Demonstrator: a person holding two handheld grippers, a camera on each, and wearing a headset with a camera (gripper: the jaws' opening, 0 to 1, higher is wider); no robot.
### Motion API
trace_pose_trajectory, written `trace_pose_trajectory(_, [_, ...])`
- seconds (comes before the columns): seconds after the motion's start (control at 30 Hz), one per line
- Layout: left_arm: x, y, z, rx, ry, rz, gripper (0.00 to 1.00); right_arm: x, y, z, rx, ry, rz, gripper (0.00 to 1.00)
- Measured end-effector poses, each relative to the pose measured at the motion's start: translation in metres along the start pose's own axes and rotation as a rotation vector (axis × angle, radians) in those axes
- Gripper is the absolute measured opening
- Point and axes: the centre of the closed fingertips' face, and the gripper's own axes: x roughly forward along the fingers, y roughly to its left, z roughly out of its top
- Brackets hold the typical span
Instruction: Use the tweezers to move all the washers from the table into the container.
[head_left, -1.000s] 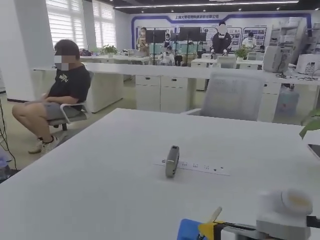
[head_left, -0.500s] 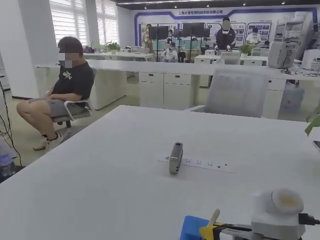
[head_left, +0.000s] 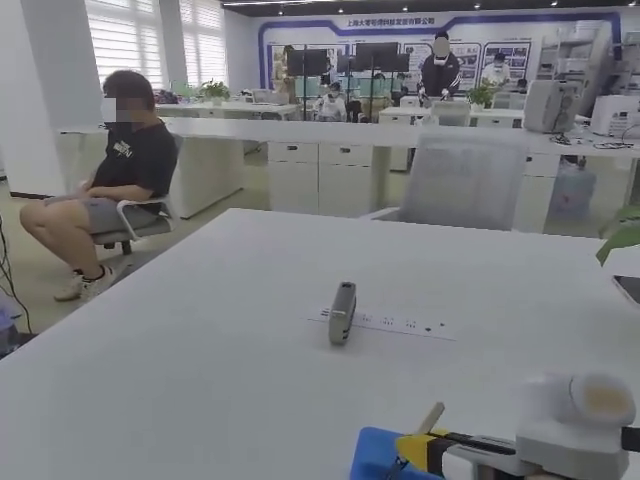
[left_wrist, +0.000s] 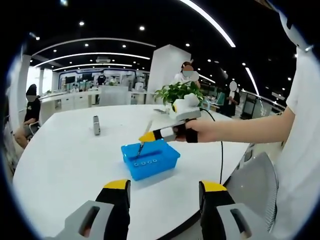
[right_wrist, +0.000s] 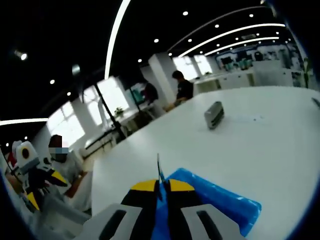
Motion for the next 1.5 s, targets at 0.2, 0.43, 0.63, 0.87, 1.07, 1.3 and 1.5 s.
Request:
trace_pose_trajectory(0.2, [0.006, -0.004, 0.003, -0.009, -0.007, -0.024, 0.53, -0.024, 0.020, 0.000, 0.022, -0.039, 0.029, 0.03])
trace_pose_trajectory(0.43, [0.013, -0.009, 0.007, -0.007, 0.002, -0.073, 0.47, -0.040, 0.037, -0.009, 0.039, -0.034, 0.076, 0.03])
trace_pose_trajectory(0.63, [0.017, -0.012, 0.015, -0.002, -0.010, -0.116, 0.40, -0.051, 0.051, -0.020, 0.040, -0.013, 0.108, 0.03])
trace_pose_trajectory(0.87, [0.023, -0.015, 0.019, 0.016, 0.011, -0.169, 0.32, -0.057, 0.068, -0.043, -0.039, 0.078, 0.157, 0.03])
trace_pose_trajectory(1.07, [0.030, -0.015, 0.025, 0.031, 0.022, -0.200, 0.25, -0.060, 0.087, -0.072, -0.160, 0.206, 0.219, 0.03])
trace_pose_trajectory(1.3, [0.041, -0.029, 0.021, 0.119, 0.087, -0.295, 0.17, -0.065, 0.115, -0.096, -0.305, 0.318, 0.334, 0.03])
trace_pose_trajectory(1.5, [0.048, -0.051, 0.014, 0.198, 0.165, -0.415, 0.13, -0.074, 0.130, -0.112, -0.390, 0.383, 0.419, 0.03])
